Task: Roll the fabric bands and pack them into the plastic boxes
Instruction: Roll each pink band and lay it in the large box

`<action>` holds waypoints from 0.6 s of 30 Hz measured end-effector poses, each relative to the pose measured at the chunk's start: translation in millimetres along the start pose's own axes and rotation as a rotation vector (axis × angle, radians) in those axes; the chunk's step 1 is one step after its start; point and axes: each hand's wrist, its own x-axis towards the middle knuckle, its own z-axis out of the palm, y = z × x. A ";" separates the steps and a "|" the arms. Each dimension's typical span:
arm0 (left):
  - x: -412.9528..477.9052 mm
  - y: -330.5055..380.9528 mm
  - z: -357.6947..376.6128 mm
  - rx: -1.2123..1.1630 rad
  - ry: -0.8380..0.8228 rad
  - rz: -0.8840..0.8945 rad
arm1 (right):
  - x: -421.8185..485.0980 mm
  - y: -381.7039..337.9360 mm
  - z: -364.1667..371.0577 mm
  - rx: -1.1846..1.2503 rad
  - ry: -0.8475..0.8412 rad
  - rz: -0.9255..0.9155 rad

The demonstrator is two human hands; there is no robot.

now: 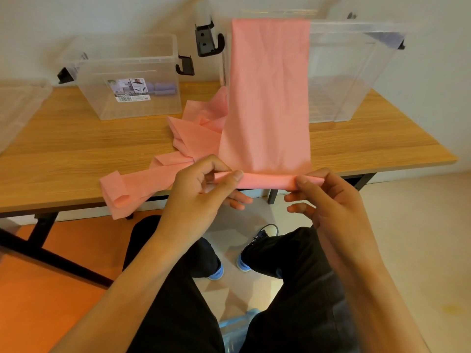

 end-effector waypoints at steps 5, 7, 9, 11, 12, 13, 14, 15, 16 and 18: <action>-1.6 0.7 2.3 -0.032 0.036 0.015 | 3.4 0.0 -0.1 0.010 0.019 -0.052; -1.2 -0.9 3.0 -0.022 0.036 0.021 | 3.3 1.3 -0.3 -0.038 0.015 -0.085; -1.3 -3.2 2.8 -0.007 0.029 0.028 | 2.1 2.3 -0.8 -0.096 0.005 -0.113; -1.9 -4.1 1.7 -0.007 0.035 0.030 | 1.1 1.7 -2.7 -0.127 -0.011 -0.124; -2.6 -3.9 0.9 -0.006 0.032 0.031 | 1.0 1.5 -4.1 -0.137 -0.024 -0.126; -3.2 -3.1 0.0 -0.001 0.023 0.034 | 0.8 0.8 -5.3 -0.144 -0.037 -0.126; -3.8 -2.1 -0.4 0.008 0.011 0.038 | 0.7 0.3 -6.3 -0.143 -0.047 -0.126; -4.3 -1.4 -0.4 0.013 0.002 0.038 | 0.9 0.1 -7.1 -0.138 -0.048 -0.127; -4.4 -1.3 0.0 0.007 -0.001 0.038 | 1.4 0.0 -7.5 -0.140 -0.045 -0.129; -3.6 -2.2 1.4 -0.019 0.006 0.036 | 2.9 -0.5 -7.1 -0.156 -0.041 -0.125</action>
